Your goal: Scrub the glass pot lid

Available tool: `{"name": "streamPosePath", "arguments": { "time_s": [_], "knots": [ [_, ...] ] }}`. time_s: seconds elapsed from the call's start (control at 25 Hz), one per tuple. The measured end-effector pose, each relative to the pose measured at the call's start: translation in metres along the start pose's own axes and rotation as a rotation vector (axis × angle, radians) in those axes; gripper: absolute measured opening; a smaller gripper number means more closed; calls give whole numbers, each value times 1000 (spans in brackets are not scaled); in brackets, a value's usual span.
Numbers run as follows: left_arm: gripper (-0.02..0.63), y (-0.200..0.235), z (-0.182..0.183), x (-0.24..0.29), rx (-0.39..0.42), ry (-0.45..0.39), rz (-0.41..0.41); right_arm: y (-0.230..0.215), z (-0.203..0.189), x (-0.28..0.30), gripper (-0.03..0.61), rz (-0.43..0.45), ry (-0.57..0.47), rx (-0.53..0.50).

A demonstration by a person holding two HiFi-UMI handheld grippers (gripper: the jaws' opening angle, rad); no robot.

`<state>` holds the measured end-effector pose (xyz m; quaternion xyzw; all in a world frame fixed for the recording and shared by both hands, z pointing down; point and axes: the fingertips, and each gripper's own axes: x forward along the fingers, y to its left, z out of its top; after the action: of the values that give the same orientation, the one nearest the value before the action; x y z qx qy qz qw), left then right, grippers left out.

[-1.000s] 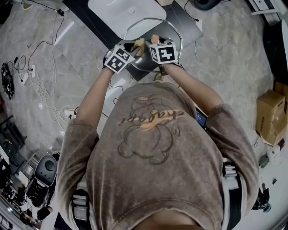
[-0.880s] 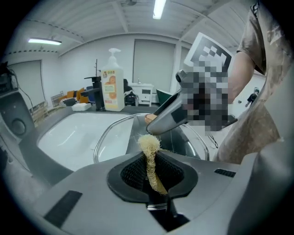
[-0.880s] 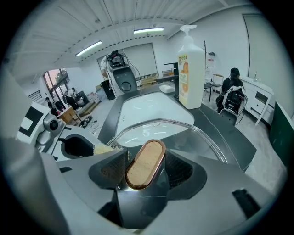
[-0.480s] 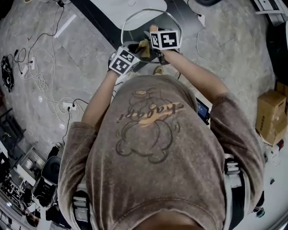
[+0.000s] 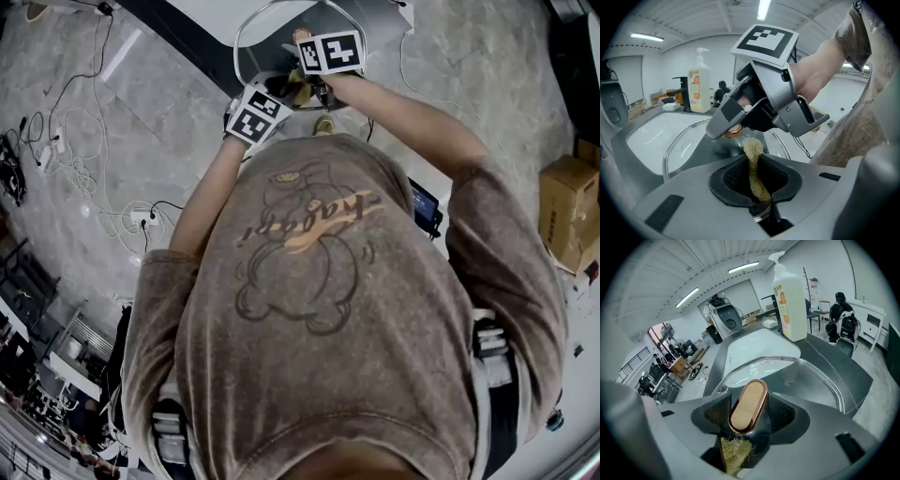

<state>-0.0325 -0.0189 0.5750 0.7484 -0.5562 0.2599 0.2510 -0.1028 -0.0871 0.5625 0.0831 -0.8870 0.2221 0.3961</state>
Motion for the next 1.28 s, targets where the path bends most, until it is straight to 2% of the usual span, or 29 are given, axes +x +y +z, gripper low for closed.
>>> {"name": "streamPosePath", "arguments": {
  "time_s": [0.12,0.28,0.48,0.88,1.28],
  "knots": [
    [64,-5,6,6,0,-5,-8,0,0,0,238,10,3,12],
    [64,-7,11,6,-39,-23,-22,2,0,0,242,42,12,1],
    [64,-21,21,12,-43,-61,-97,7,3,4,242,51,8,-13],
    [64,-27,18,20,42,-18,-102,5,2,1,244,62,27,-32],
    [64,-6,-1,0,62,4,-107,4,3,3,244,74,56,-44]
  ]
}}
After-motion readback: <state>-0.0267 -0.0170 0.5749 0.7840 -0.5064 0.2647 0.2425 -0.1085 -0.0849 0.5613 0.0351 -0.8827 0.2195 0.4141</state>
